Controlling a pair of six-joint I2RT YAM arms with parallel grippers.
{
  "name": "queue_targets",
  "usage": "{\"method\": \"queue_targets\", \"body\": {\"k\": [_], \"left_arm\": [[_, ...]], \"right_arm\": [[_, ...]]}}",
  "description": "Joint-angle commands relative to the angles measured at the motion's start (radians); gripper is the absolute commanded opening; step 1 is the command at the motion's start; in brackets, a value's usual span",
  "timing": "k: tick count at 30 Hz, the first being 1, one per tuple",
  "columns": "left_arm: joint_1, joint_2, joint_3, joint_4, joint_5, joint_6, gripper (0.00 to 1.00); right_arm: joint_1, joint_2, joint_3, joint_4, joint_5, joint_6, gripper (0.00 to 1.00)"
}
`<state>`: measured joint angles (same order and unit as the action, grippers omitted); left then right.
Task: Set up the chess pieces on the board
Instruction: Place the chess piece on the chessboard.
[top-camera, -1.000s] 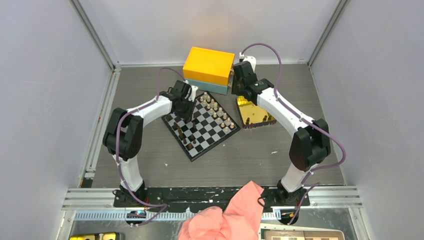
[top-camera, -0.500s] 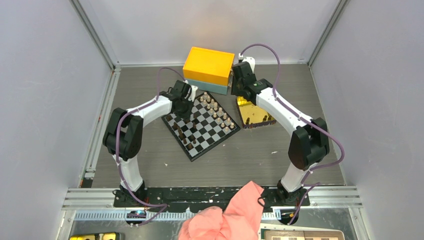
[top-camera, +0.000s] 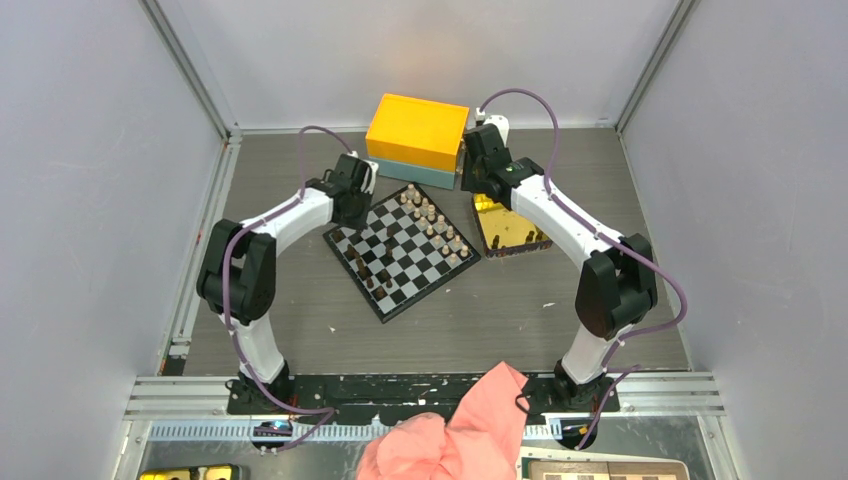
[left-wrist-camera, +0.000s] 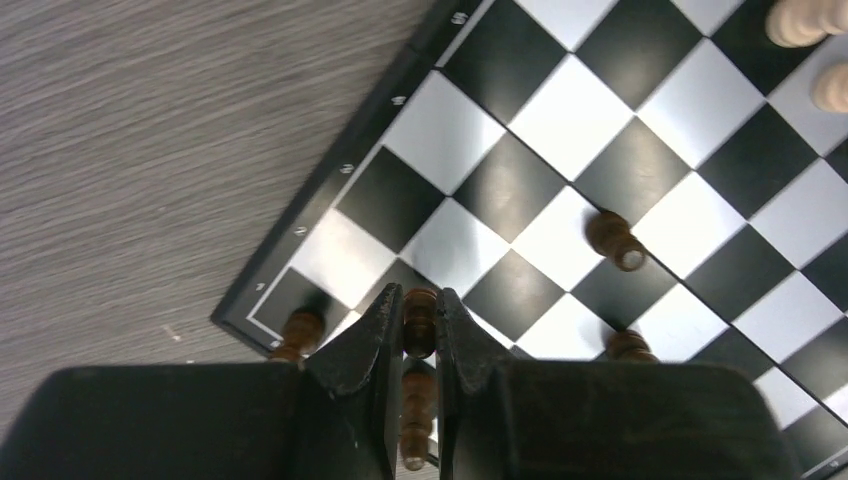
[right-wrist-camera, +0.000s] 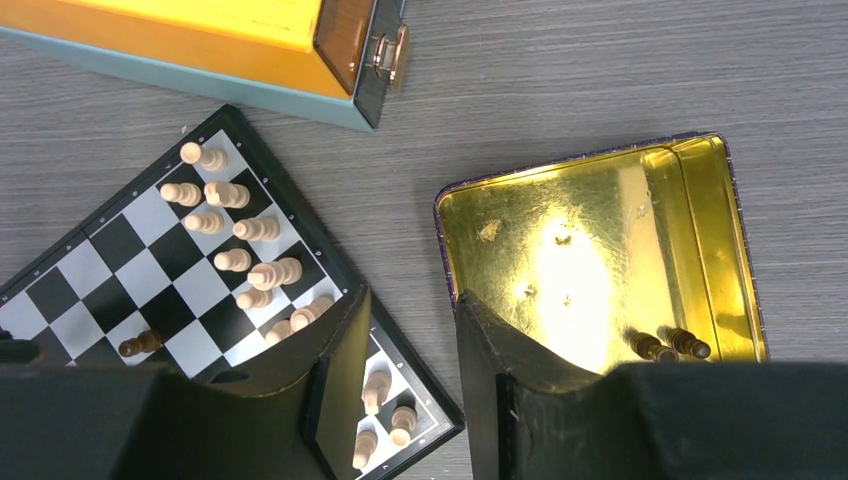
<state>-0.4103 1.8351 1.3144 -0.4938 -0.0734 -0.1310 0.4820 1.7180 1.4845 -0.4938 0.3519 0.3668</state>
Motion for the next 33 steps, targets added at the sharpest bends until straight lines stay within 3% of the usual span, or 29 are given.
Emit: {"method": "queue_targets", "body": {"k": [1, 11, 33], "left_arm": [[0.031, -0.043, 0.025, -0.006, -0.081, -0.029, 0.03], [0.079, -0.017, 0.040, 0.002, -0.108, -0.052, 0.03], [0.103, 0.025, 0.057, 0.045, -0.029, -0.078, 0.04]], "right_arm": [[-0.003, 0.004, 0.043, 0.035, -0.004, 0.010, 0.43], [-0.003, 0.011, 0.051, 0.031, -0.011, 0.010, 0.43], [-0.003, 0.023, 0.053, 0.035, -0.027, 0.007, 0.43]]}}
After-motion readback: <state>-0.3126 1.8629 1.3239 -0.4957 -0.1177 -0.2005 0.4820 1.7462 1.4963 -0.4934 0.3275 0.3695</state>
